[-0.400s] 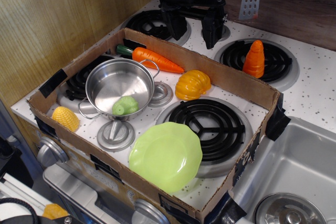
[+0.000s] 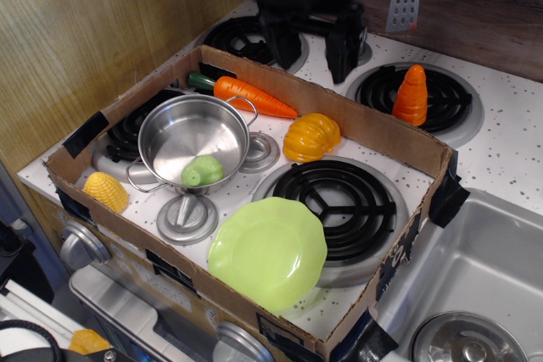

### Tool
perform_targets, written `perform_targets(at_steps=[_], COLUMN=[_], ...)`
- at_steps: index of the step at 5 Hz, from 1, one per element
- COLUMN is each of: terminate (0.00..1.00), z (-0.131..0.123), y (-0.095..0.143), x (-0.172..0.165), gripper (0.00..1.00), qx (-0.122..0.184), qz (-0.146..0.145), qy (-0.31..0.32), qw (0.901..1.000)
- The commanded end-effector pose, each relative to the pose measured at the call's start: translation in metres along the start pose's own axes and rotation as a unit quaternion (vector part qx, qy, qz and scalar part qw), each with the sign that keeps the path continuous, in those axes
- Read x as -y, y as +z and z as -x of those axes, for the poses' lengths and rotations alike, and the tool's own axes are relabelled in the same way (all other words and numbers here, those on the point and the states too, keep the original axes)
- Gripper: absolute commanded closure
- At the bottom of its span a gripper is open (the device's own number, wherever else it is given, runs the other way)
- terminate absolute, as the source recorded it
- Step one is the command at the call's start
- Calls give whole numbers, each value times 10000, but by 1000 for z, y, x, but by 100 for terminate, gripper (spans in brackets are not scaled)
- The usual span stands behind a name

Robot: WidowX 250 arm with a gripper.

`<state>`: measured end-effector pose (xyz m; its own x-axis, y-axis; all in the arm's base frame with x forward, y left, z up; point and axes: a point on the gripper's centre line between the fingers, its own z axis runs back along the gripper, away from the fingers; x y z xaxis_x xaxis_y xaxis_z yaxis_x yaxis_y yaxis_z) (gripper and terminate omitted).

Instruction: Take broccoli out of pan

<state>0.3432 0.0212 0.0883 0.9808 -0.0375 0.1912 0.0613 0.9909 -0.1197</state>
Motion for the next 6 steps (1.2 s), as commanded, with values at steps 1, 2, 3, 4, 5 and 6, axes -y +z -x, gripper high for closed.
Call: perform_targets(at_steps=[1, 2, 3, 4, 5, 6], terminate=[0, 0, 0, 0, 0, 0], z=[1, 16, 30, 39, 47, 54], y=[29, 32, 27, 22, 18, 15], x=[2, -3, -5, -15, -28, -40], gripper=[0, 0, 0, 0, 0, 0], qx=[697, 547, 501, 130, -150, -181], qz=[-205, -320, -705, -813, -903, -1034], qy=[1117, 2161, 3021, 3887, 4282, 4510], qw=[9911, 9743, 9494, 9177, 8990, 8863])
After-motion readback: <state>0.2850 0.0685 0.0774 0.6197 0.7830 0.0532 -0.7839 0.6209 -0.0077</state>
